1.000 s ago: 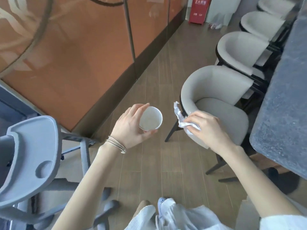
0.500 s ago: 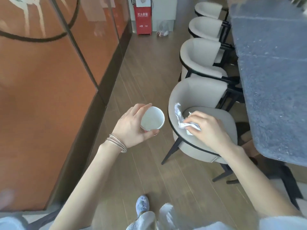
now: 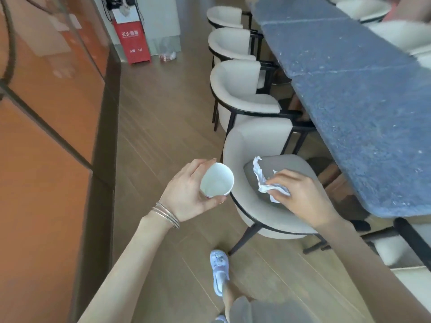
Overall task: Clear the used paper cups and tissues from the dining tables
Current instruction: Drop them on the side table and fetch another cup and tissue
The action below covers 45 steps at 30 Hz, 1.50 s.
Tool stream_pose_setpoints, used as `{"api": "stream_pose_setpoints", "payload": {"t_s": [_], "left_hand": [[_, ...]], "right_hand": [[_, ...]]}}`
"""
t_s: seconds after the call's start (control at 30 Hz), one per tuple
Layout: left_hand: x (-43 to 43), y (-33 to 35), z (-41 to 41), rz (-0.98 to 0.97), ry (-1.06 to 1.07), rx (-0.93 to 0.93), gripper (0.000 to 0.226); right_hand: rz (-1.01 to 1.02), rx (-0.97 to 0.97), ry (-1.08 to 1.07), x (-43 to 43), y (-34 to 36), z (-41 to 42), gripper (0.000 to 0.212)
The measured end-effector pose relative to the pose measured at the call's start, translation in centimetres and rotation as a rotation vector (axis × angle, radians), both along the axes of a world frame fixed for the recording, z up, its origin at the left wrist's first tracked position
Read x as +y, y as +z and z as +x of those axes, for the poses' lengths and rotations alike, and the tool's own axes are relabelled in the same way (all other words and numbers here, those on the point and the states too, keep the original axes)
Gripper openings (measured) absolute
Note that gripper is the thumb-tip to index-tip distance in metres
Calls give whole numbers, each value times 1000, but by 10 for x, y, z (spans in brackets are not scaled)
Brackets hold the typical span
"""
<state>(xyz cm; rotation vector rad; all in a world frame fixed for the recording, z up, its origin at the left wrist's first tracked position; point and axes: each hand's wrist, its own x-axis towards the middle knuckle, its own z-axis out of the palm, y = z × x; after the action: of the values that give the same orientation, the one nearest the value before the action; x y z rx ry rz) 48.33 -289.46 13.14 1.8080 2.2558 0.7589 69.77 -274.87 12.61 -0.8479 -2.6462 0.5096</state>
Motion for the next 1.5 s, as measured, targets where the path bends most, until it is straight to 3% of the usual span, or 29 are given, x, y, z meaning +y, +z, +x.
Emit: {"api": "stream_pose_setpoints", "payload": {"t_s": [0.33,0.8,1.2,1.5], "left_hand": [[130,-10,-110,-28,-101,10,80],[264,-21,-256,-33,-151,-36,80],[402,-3,-433,-42,-422,-24,79],[500,-5,-505,-25,-582,-14,79]], "right_hand": [[-18,24,-222,99,-11,-103,12],[-60,-41,-257,203,-3,-237,13],[-3,26,-551,287,1,-398,16],[99,78,-676,343,1,-465,16]]}}
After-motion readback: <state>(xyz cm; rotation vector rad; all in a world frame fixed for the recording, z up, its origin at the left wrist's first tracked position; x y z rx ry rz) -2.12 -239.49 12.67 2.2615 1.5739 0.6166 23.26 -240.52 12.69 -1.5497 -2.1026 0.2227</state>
